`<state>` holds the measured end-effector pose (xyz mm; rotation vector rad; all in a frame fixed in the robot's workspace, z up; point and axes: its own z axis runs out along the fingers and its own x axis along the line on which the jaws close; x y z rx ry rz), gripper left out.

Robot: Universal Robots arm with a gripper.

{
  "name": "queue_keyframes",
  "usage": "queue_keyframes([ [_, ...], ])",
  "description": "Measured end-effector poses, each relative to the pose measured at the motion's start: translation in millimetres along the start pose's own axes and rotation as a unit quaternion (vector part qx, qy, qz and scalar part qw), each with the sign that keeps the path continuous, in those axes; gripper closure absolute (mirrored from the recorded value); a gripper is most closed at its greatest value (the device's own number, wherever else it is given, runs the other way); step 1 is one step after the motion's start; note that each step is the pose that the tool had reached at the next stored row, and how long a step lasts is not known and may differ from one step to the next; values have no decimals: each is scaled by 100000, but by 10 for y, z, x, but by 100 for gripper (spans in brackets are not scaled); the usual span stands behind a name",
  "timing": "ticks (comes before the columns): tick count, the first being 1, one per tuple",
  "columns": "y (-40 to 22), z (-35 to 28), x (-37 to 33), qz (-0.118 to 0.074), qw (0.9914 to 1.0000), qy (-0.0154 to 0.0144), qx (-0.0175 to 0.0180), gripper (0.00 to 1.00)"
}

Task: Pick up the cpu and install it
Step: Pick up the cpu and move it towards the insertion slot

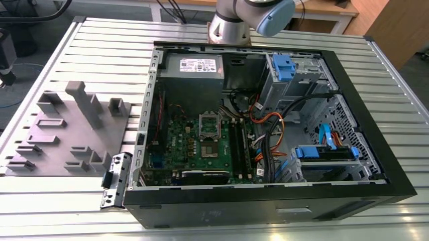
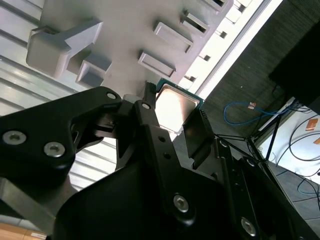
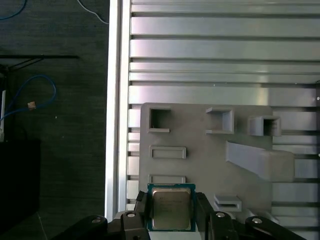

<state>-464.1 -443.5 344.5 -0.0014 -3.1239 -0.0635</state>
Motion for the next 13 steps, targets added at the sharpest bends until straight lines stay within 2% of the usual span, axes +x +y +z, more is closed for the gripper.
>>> queue_keyframes([
  [8,4,-98,1,1,100000,-24,-13,53],
  [13,4,-103,1,-1,100000,-21,-11,53],
])
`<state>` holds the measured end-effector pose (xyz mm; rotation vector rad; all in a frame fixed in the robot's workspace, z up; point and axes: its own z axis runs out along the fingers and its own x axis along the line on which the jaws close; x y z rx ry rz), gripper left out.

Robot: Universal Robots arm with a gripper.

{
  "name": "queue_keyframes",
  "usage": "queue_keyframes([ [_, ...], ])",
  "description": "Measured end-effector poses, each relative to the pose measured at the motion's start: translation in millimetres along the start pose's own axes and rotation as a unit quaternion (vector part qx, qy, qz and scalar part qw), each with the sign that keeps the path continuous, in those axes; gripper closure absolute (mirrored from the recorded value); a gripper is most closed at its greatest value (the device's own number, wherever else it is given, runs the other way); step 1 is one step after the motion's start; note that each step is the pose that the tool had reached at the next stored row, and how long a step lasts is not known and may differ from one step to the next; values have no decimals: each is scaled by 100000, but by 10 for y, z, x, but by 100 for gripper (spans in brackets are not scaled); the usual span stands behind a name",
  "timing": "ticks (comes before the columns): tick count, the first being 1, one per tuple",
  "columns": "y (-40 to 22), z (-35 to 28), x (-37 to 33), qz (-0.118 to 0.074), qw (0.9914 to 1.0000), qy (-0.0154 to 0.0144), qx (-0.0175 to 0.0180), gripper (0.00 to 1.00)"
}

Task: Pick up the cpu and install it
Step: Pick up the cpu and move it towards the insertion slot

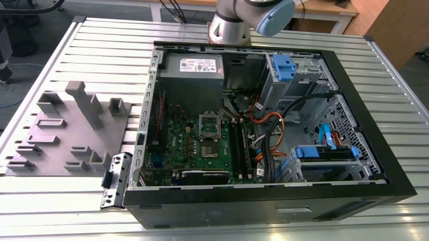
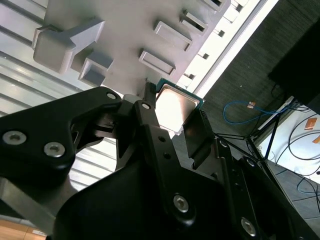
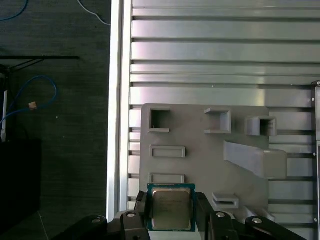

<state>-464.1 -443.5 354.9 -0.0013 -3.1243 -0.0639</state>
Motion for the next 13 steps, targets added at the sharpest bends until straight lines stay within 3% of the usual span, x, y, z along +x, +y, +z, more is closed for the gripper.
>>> queue_keyframes([
  [6,0,-2,-18,-9,100000,4,0,53],
  [13,0,-4,-128,1,100000,1,0,53],
])
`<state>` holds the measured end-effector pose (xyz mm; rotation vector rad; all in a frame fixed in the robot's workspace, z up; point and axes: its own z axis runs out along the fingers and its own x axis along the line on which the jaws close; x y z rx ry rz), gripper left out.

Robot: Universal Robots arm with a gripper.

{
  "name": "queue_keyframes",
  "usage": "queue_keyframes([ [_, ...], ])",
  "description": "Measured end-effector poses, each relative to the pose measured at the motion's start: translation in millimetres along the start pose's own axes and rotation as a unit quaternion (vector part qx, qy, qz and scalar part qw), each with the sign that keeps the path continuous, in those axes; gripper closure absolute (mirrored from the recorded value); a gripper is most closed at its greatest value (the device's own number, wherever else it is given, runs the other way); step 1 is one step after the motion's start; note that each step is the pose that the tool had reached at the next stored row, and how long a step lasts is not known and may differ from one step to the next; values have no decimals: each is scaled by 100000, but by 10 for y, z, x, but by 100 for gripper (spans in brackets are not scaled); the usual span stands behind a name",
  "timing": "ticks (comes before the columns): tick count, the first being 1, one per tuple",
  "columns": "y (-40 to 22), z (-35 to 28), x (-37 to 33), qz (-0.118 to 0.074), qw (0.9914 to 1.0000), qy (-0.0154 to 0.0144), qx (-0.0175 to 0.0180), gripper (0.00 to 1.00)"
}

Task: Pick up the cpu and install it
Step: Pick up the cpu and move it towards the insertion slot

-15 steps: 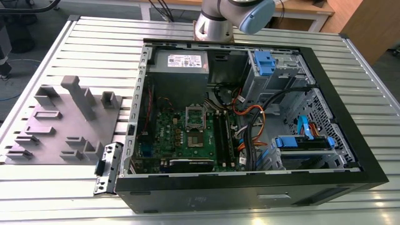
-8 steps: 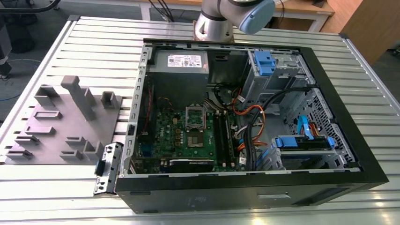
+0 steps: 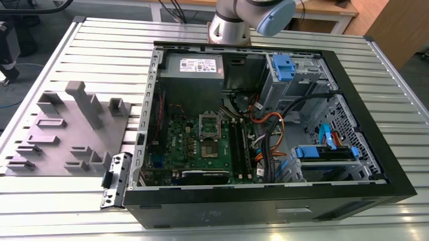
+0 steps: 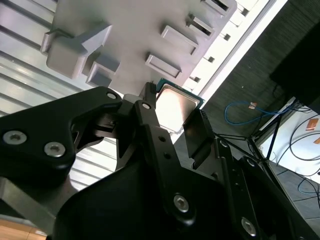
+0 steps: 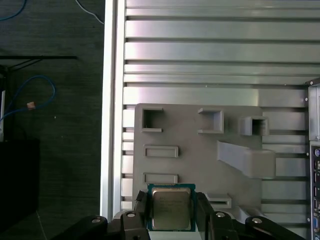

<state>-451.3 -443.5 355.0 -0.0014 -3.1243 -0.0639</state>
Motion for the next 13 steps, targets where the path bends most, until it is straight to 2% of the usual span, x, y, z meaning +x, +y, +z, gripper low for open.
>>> queue_keyframes([
  [13,1,-5,-306,3,100000,-4,-3,53],
])
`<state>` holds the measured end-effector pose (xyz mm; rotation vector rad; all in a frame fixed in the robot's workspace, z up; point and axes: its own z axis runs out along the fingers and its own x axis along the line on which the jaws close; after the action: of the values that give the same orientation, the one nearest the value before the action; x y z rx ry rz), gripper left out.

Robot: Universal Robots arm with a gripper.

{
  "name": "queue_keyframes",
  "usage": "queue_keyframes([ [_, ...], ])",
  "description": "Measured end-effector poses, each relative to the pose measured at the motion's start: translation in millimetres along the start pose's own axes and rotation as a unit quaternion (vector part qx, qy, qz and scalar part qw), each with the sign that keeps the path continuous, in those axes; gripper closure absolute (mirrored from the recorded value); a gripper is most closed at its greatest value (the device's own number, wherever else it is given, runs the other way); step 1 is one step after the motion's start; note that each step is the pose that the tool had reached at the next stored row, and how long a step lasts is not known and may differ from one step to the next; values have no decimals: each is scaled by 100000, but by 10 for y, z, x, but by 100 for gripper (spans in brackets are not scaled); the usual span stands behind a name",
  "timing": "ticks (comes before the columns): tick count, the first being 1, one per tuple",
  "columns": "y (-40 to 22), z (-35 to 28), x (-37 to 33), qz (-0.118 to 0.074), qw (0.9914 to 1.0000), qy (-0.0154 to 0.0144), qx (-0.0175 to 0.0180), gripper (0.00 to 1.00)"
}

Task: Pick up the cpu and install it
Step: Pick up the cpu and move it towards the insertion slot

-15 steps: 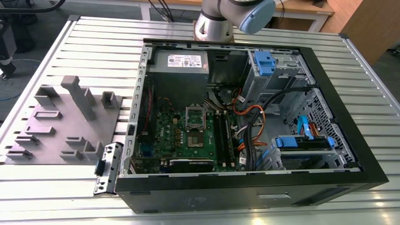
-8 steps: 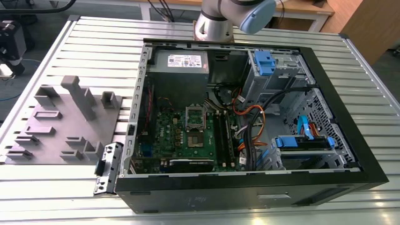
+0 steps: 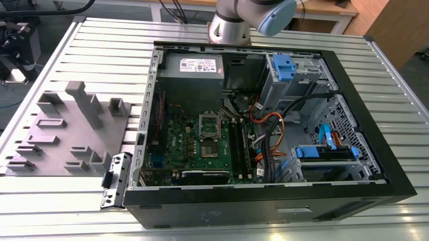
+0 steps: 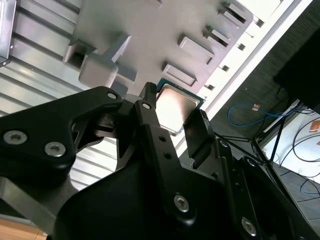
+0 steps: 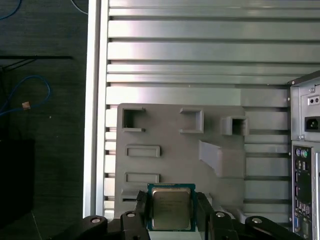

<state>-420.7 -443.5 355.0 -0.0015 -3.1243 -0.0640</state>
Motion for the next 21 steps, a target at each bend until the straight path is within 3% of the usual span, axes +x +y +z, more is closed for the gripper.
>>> queue_keyframes([
  [13,0,-6,-336,-2,100000,4,2,53],
  [21,1,-10,-607,-1,100000,1,-1,53],
])
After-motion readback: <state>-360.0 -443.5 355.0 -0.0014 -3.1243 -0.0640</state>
